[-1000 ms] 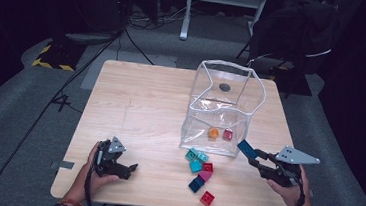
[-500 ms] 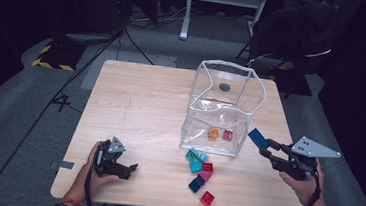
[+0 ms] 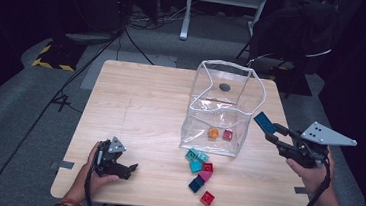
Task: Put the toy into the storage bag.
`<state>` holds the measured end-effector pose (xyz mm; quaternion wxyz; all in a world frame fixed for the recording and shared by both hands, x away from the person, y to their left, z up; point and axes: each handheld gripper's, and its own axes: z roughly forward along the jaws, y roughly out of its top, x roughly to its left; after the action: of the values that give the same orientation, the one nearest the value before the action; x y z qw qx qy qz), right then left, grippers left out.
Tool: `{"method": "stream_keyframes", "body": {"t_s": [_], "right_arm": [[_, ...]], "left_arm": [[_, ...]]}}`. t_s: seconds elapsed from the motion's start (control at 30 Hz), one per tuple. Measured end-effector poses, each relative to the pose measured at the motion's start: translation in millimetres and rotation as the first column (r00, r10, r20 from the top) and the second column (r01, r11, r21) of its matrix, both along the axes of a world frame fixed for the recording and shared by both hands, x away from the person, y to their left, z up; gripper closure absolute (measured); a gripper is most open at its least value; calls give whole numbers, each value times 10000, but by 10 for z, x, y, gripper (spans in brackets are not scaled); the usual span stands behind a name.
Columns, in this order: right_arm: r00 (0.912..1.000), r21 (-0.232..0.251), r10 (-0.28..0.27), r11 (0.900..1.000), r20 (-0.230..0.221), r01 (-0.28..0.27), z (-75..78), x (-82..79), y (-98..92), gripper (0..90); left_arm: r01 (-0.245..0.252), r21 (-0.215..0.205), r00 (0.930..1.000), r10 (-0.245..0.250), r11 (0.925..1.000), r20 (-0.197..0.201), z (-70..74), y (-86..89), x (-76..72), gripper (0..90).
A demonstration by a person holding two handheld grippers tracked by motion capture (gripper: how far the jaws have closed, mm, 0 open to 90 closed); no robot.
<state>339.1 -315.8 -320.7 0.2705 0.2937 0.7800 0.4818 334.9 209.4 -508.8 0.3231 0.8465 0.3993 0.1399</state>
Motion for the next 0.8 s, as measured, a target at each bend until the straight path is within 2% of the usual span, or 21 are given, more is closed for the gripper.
{"method": "stream_keyframes", "body": {"t_s": [0.07,0.27,0.57,0.8], "right_arm": [[9999,-1,46,10000,137,-46,98,28,56,598],[9993,-15,152,9999,352,-152,230,119,188,598],[9993,-223,135,9997,350,-127,308,268,341,598],[9995,-426,13,9991,320,1,365,458,463,598]], "left_arm": [[-2,-2,10000,2,10000,-5,0,0,0,3],[-6,-7,10000,6,10000,-5,0,0,0,3],[4,6,10000,-4,10000,3,0,0,-1,3],[9,33,10000,-9,10000,15,2,0,-1,5]]}}
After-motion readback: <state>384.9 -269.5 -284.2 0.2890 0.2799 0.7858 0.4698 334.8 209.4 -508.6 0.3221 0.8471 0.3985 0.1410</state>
